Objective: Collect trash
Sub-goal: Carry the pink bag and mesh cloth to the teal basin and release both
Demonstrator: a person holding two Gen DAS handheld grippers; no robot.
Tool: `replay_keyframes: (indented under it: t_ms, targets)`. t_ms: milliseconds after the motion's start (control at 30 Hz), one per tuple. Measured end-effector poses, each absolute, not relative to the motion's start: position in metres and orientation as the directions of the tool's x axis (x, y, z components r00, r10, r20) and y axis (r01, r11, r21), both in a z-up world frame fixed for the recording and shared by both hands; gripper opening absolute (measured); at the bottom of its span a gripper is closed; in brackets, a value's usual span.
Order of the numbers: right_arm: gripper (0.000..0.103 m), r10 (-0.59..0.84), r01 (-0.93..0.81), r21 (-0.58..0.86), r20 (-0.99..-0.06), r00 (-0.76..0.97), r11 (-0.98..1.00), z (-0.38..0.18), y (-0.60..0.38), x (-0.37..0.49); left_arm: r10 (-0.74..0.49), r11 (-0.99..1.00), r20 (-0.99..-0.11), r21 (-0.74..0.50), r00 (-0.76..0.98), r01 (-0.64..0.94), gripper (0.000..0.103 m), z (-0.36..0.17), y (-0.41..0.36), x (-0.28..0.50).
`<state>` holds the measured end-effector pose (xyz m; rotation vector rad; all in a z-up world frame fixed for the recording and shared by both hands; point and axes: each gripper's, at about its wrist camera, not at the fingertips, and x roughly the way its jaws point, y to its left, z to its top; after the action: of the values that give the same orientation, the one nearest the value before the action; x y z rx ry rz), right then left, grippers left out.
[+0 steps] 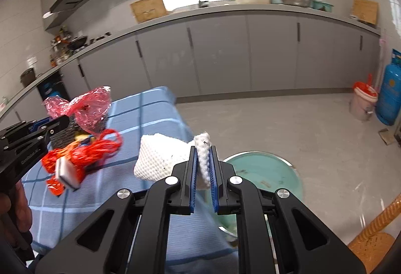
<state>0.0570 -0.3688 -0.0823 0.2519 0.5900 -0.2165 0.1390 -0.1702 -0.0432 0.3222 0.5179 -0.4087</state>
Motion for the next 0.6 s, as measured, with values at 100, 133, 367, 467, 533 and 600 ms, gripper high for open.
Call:
replay_keyframes:
  t_ms: [100,133,367,467,533,600]
  targets:
    - [0.012,-0.165,0.315,0.166,-0.583,0.795,0.934,-0.088,-0.387,0.053,-0.32,0.855,-0.541,0.19,0.778,0.483,0.021,-0.046,-0.19,0.14]
    - [0.012,-0.174,0.327,0.165,-0.587,0.791,0.931,-0.09,-0.392,0.052,-0.326,0.85,-0.544,0.188,0.773,0.492,0.021,-0.047,-0.196,0.14]
    - [0.012,-0.217,0.396,0.157,-0.63,0.746,0.905,-0.115,-0.424,0.055,-0.383,0.804,-0.577,0.177,0.721,0.568,0.021,-0.063,-0.241,0.139]
    - [0.012,-0.223,0.414,0.154,-0.651,0.725,0.897,-0.127,-0.434,0.057,-0.405,0.781,-0.589,0.176,0.7,0.6,0.021,-0.072,-0.262,0.136]
    - [0.012,-0.231,0.429,0.148,-0.666,0.71,0.891,-0.135,-0.441,0.058,-0.419,0.764,-0.604,0.169,0.678,0.623,0.021,-0.079,-0.276,0.136]
    - [0.012,-0.235,0.441,0.147,-0.678,0.696,0.885,-0.142,-0.447,0.058,-0.427,0.751,-0.62,0.163,0.659,0.64,0.021,-0.086,-0.287,0.137]
